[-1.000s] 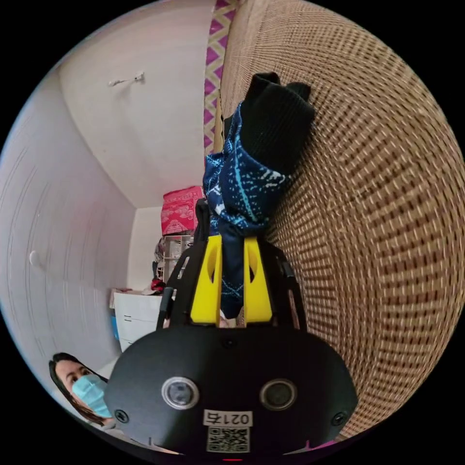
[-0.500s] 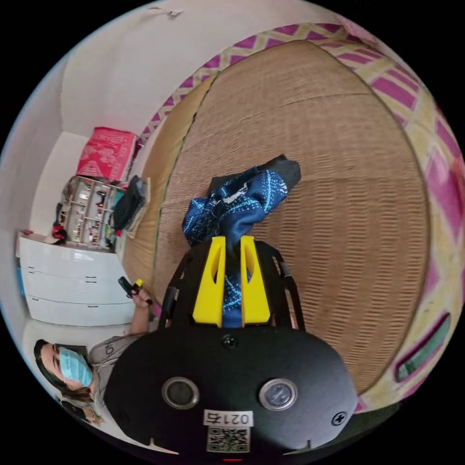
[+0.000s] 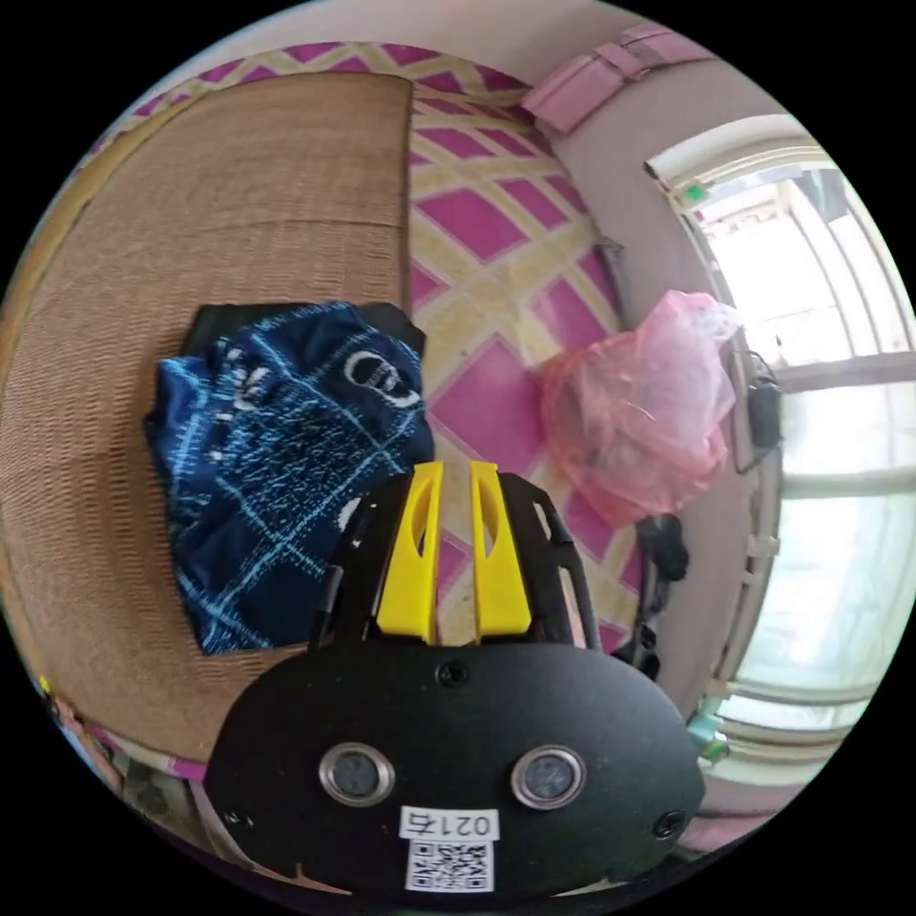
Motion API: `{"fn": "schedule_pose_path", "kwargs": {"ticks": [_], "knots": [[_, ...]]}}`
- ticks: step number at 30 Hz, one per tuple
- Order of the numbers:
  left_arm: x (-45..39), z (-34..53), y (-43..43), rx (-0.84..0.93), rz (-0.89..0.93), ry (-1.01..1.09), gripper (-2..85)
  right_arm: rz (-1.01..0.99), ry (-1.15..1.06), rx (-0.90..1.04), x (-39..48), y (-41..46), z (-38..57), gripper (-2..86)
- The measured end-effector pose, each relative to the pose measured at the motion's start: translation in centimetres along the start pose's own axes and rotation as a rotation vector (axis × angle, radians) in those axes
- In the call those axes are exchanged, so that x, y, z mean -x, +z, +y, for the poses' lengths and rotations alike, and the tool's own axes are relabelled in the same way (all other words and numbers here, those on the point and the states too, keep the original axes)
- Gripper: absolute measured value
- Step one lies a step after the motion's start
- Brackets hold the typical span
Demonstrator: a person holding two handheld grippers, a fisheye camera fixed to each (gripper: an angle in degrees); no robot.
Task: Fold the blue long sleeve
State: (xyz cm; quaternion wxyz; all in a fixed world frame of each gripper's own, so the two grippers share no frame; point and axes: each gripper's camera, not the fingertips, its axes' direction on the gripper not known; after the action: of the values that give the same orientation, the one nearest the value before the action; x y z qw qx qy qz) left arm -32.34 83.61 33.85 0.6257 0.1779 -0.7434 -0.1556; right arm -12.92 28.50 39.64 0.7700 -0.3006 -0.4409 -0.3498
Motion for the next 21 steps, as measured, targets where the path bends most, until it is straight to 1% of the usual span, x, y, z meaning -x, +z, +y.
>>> {"fn": "schedule_pose_path", "kwargs": {"ticks": [1,3,4,5,7,8,10,12,13,14,16,18,19,20,21], "knots": [[0.0,0.0,0.1,0.0,0.002,0.0,-1.0,0.063,0.028,-0.035,0.8,-0.2,1.0,5.6],[-0.1,-0.1,0.3,0.002,0.004,0.002,-1.0,0.025,0.05,-0.196,2.3,-2.0,3.0,3.8],[-0.2,-0.1,0.4,0.001,0.003,0.002,-0.9,-0.065,0.027,-0.323,3.8,-3.5,4.5,1.4],[-0.2,-0.1,0.4,0.0,0.004,0.003,-0.9,-0.17,-0.01,-0.406,5.4,-4.5,5.7,0.4],[-0.3,-0.2,0.6,-0.001,0.007,0.004,-0.9,-0.277,-0.039,-0.479,8.2,-5.4,7.0,-0.5],[-0.3,-0.2,0.6,-0.002,0.006,0.004,-0.9,-0.298,-0.039,-0.508,10.2,-5.5,7.5,-0.7],[-0.3,-0.2,0.8,-0.007,0.009,0.006,-0.9,-0.256,-0.037,-0.51,13.9,-4.9,7.6,-0.8],[-0.4,-0.2,0.9,-0.013,0.009,0.007,-0.9,-0.23,-0.115,-0.455,18.6,-3.4,7.2,-0.8],[-0.5,-0.1,0.9,-0.017,0.011,0.009,-0.9,-0.136,-0.171,-0.401,21.9,-2.3,7.1,-0.8],[-0.5,-0.1,1.0,-0.018,0.011,0.009,-0.9,0.024,-0.221,-0.463,24.5,-2.9,8.0,-0.8],[-0.5,-0.1,1.2,-0.019,0.014,0.009,-0.9,0.173,-0.281,-0.444,26.7,-3.5,8.5,-0.9],[-0.5,-0.2,1.4,-0.02,0.016,0.012,-0.9,0.148,-0.241,-0.54,26.4,-5.9,10.0,-0.9],[-0.6,-0.2,1.5,-0.023,0.018,0.014,-0.9,0.096,-0.23,-0.658,26.2,-7.5,11.6,-1.0],[-0.6,-0.1,1.5,-0.024,0.019,0.015,-0.9,0.075,-0.26,-0.731,26.9,-8.2,12.8,-1.0],[-0.6,-0.1,1.6,-0.029,0.018,0.017,-0.9,0.082,-0.302,-0.727,27.7,-8.0,12.9,-1.0]]}}
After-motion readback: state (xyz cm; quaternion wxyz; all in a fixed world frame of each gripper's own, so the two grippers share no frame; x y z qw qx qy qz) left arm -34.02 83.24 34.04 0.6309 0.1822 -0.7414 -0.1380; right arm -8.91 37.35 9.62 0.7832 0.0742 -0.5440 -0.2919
